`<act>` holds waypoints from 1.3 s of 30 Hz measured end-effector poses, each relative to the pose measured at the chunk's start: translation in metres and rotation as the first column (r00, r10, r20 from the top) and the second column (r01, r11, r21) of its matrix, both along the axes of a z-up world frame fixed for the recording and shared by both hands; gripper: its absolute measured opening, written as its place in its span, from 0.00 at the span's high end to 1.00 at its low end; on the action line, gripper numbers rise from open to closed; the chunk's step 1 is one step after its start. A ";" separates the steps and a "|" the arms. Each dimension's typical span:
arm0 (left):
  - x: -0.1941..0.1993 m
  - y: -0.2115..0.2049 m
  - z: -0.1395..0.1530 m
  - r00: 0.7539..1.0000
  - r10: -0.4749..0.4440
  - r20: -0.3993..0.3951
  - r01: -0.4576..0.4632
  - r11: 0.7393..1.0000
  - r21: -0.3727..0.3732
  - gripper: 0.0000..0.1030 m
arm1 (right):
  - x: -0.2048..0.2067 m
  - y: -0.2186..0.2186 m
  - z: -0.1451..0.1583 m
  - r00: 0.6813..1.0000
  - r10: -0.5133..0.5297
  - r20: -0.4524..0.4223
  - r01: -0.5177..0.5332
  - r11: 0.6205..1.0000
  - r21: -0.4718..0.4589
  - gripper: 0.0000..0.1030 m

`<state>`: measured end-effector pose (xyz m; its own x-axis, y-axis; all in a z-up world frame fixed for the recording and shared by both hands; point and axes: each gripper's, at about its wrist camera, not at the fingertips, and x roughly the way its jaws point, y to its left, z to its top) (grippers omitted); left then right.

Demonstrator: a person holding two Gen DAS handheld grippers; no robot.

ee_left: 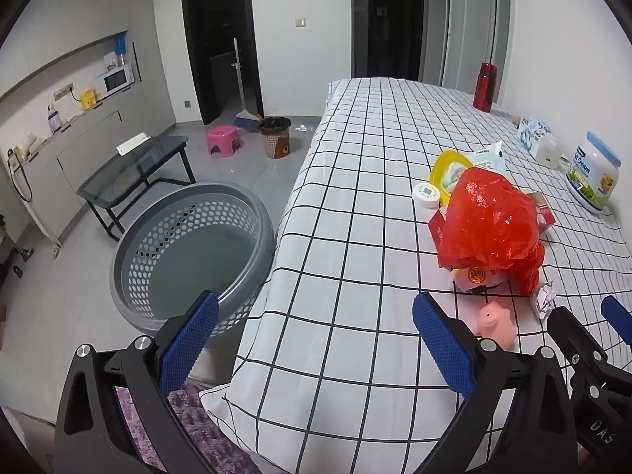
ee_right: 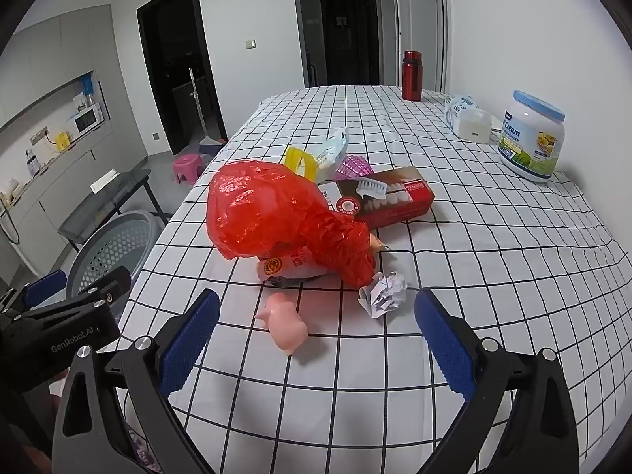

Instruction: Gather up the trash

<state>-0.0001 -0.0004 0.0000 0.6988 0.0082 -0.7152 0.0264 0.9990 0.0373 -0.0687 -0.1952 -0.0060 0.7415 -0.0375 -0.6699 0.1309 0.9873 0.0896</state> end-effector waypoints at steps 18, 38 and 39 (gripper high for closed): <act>-0.005 0.010 0.012 1.000 0.008 0.015 -0.008 1.000 -0.002 0.06 | -0.002 -0.001 0.004 1.000 0.001 0.004 -0.001 1.000 0.003 0.08; -0.006 0.009 0.014 1.000 0.008 0.022 -0.009 1.000 0.007 0.06 | -0.005 0.001 0.006 1.000 0.006 0.014 -0.006 1.000 0.012 0.08; -0.007 0.008 0.014 1.000 0.009 0.022 -0.009 1.000 0.008 0.06 | -0.005 0.001 0.006 1.000 0.007 0.011 -0.008 1.000 0.014 0.08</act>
<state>-0.0070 0.0079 0.0136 0.7146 0.0201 -0.6993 0.0164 0.9988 0.0455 -0.0739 -0.1943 -0.0003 0.7493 -0.0223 -0.6619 0.1224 0.9869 0.1053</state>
